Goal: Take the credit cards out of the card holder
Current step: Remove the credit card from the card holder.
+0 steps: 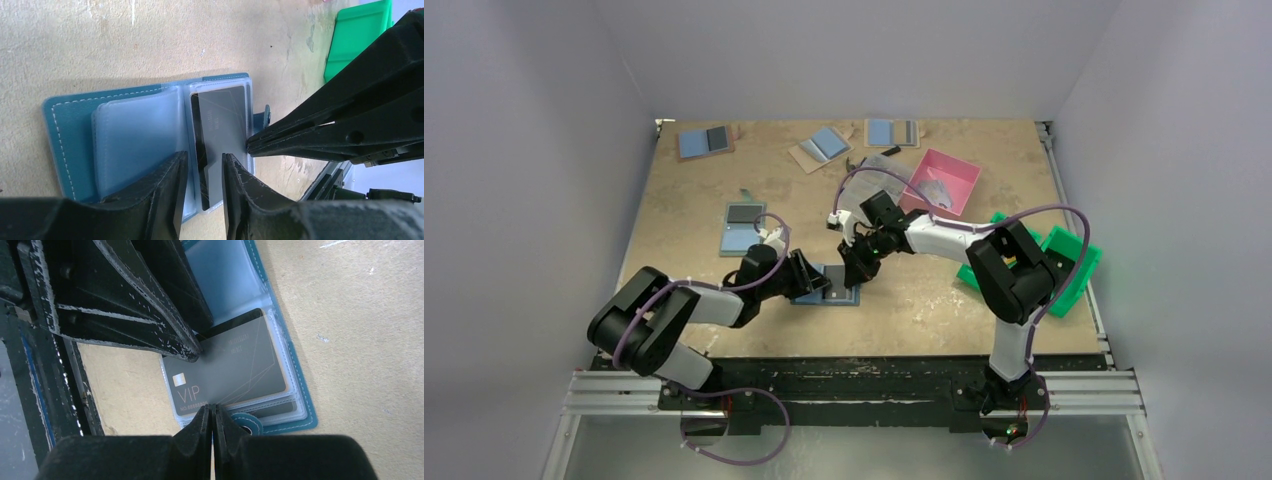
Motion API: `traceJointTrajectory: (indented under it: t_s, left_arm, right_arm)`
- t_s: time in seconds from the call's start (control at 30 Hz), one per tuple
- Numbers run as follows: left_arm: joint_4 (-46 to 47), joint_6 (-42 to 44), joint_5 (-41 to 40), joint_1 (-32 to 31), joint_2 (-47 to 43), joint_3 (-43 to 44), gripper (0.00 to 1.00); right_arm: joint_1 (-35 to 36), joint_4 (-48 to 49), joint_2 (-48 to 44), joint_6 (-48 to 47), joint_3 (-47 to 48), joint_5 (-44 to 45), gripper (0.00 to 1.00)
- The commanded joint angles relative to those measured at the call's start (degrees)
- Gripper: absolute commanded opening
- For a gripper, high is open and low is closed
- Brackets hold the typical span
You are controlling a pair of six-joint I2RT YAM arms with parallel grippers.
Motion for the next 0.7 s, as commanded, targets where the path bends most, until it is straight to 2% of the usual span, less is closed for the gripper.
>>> traceJointTrajectory:
  t_s: [0.0,0.17,0.3,0.37,0.53,0.67]
  left_arm:
    - [2.7,-0.4,0.8,0.4,3.0,-0.2,0.33]
    - [8.3,-3.0,2.7,0.4,5.4,-1.8,0.26]
    - [8.8,-3.8,2.8,0.7,4.8,-2.1,0.13]
    - [8.6,-3.8,2.8,0.9,4.1,-2.3,0.01]
    - [7.8,-3.1,2.6,2.0,2.8,-3.6,0.0]
    - [8.5,-2.8,3.7,3.8,1.3,-6.1,0.0]
  right_arm:
    - [0.2,0.0,3.5,-0.4,0.9,1.3,0.09]
    - [0.6,-0.6,4.9,0.4,1.5,-0.3,0.09]
    - [0.9,-0.7,5.8,0.8,1.9,1.5,0.08]
    - [0.9,-0.7,6.0,1.1,2.0,2.6,0.08]
    - [0.7,-0.7,6.3,1.7,2.1,6.9,0.11]
    - [0.0,-0.8,6.7,1.9,2.1,9.8,0.17]
